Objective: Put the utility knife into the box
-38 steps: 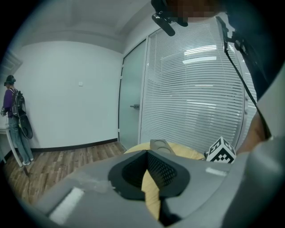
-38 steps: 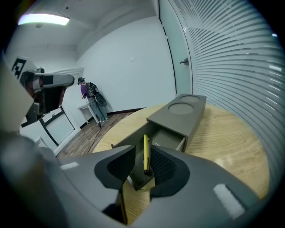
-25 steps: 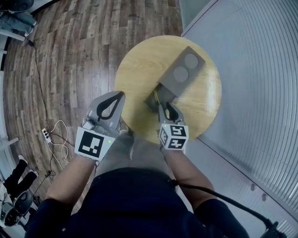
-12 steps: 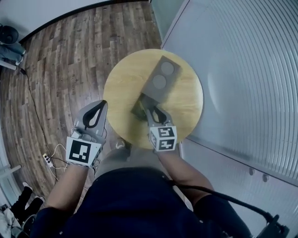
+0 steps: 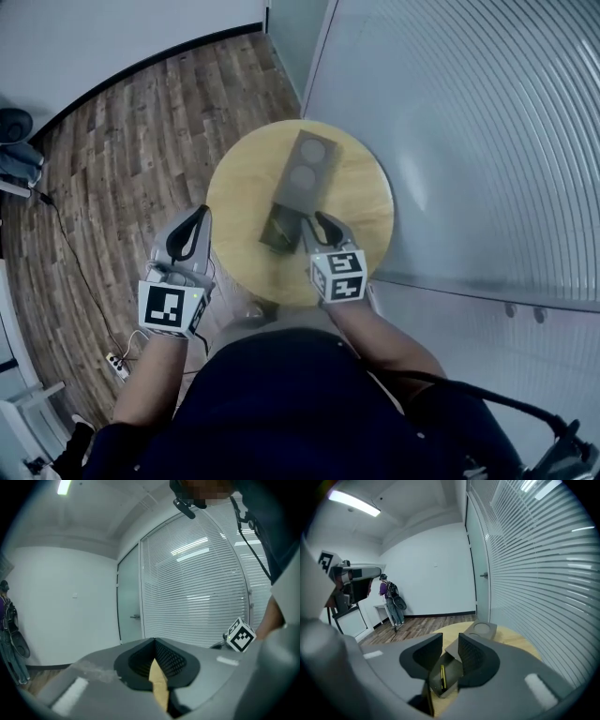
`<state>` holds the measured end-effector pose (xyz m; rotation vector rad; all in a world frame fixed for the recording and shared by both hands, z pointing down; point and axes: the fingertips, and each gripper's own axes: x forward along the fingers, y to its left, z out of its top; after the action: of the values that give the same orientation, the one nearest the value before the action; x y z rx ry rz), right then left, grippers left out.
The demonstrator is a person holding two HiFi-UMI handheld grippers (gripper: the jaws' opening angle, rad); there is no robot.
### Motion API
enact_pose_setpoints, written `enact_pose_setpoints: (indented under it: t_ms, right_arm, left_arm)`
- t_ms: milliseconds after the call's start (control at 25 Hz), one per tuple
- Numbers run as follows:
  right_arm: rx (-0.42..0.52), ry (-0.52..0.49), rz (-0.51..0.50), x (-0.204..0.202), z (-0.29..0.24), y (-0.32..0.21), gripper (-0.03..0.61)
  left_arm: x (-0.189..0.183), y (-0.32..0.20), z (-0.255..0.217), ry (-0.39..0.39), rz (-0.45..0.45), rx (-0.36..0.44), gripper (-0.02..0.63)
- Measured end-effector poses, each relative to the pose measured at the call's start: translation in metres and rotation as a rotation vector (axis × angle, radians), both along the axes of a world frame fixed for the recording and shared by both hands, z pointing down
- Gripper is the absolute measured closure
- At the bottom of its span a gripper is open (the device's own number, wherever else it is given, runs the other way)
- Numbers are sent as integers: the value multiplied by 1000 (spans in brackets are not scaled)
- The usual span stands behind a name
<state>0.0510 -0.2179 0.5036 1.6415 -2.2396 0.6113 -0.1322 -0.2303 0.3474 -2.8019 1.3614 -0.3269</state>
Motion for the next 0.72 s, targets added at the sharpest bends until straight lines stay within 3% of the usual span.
enact_pose_setpoints:
  t_ms: [360,720]
  right_arm:
    - [110,9,28,7,-46,4,465]
    - [273,45,61,26,-116,14,465]
  left_arm:
    - [1,2,-14,-4,28,37,611]
    - [0,2,-36,55,26,80,611]
